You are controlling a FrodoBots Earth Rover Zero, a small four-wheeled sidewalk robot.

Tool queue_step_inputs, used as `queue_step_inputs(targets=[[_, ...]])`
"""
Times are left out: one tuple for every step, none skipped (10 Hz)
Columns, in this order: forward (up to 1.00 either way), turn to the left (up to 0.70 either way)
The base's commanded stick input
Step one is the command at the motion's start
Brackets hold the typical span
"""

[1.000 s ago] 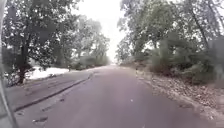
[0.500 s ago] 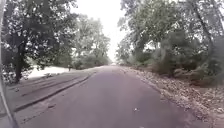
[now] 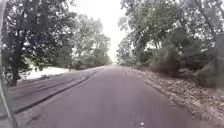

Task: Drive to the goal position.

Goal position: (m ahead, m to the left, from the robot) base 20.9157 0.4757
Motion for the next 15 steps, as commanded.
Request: queue_step_inputs(targets=[[0.7,0.0],[0.7,0.0],[0.7,0.0],[0.7,0.0],[0.7,0.0],[0.7,0.0],[0.7,0.0],[0.7,0.0],[0.7,0.0],[0.7,0.0],[0.7,0.0],[0.7,0.0],[0.7,0.0],[0.7,0.0],[0.7,0.0]])
